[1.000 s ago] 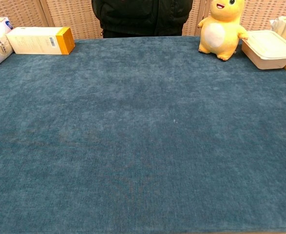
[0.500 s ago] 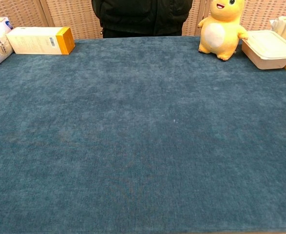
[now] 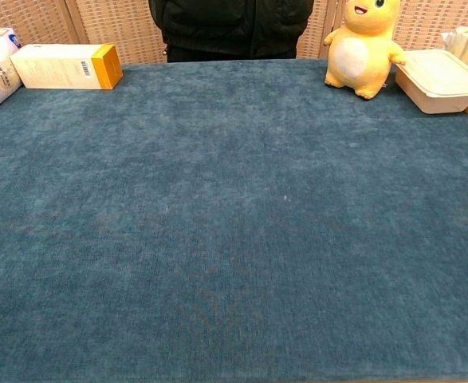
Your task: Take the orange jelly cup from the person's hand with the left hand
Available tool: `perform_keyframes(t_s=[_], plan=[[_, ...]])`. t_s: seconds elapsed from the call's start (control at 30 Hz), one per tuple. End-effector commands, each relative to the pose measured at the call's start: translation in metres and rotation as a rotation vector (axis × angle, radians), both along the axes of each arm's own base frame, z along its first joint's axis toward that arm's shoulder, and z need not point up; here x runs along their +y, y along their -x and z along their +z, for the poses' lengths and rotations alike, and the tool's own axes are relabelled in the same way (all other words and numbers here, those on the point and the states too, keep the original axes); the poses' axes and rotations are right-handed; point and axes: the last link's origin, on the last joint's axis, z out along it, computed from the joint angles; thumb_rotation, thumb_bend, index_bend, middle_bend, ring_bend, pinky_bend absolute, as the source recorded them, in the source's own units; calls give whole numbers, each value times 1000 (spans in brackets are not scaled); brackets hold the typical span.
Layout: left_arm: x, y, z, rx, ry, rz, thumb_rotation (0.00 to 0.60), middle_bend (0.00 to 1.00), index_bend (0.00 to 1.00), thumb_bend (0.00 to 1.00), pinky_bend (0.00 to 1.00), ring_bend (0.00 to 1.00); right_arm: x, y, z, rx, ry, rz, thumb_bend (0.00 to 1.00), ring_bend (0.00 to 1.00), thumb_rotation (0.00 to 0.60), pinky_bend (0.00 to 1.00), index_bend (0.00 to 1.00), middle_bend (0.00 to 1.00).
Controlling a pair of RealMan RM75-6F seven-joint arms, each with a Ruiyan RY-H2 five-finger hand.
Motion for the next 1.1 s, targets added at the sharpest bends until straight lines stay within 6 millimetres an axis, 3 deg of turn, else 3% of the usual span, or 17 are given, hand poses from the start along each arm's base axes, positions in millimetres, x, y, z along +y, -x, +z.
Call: perform_keyframes(t_s=[0.03,0.17,0.37,0.63,1.1], plan=[[3,0,0,-1,-19,8,600,290,144,168,324,169,0,0,0,-1,0,-1,97,46,600,39,71,33],[5,3,-2,6,-38,16,600,389,265,175,386,254,-1,0,-1,-2,-5,-1,97,46,600,46,71,33],[8,3,-3,-35,-65,-9,600,480,364,179,448,338,-1,1,-1,0,-9,-5,98,46,600,53,71,33],[3,0,4,-73,-83,-49,600,495,374,178,461,351,-1,1,-2,2,-11,-5,98,46,600,53,71,33],[-24,-6,30,-110,-116,-165,600,495,374,194,461,351,-1,0,-2,4,-10,-7,99,46,600,53,71,33]])
